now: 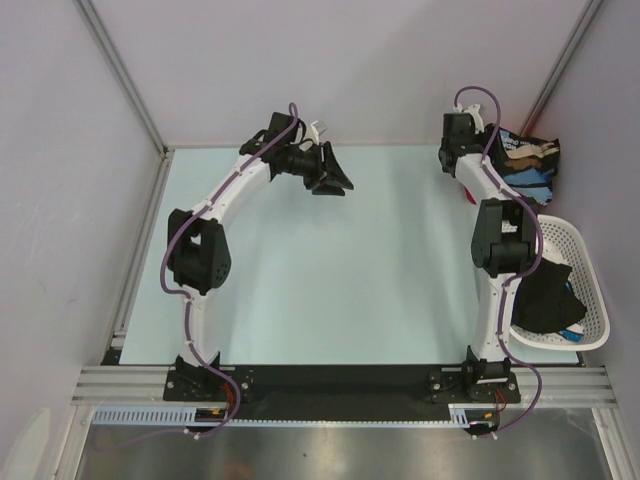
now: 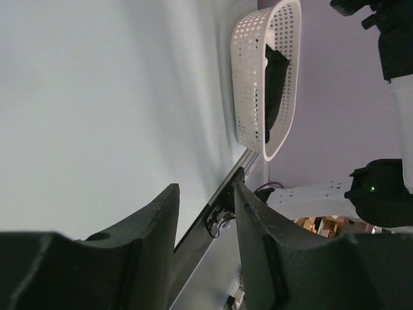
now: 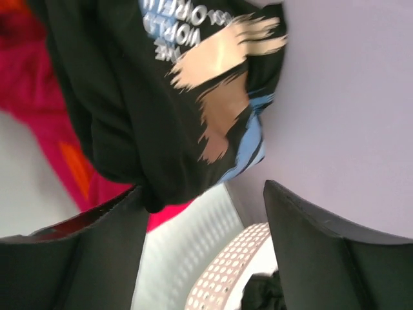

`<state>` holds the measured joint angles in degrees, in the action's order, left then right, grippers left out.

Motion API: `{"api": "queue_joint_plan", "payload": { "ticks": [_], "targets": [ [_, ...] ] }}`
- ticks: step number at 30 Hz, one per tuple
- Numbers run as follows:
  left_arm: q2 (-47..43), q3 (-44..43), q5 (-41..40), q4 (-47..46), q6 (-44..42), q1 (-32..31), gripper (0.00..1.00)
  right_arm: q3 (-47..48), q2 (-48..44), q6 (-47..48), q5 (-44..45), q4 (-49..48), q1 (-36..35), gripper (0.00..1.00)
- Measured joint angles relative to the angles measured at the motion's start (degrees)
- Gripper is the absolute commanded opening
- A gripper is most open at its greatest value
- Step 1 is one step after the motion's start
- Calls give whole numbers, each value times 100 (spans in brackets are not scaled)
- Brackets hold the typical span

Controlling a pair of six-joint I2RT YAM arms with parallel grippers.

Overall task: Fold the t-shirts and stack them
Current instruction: Put the neatly folded tshirt into the corner of the board with the right arm

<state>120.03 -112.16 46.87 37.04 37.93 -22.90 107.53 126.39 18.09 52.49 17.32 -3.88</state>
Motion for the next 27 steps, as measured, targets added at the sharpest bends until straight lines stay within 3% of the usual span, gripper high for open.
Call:
{"api": "queue_joint_plan", "payload": {
  "ticks": [1,27],
  "targets": [
    [0,24,-2,20,0,17,45,81,28,-13,26,0,33,0],
    [0,101,-9,39,-50,24,45,289,-345,-1110,-680,662,1458,0]
  ]
}}
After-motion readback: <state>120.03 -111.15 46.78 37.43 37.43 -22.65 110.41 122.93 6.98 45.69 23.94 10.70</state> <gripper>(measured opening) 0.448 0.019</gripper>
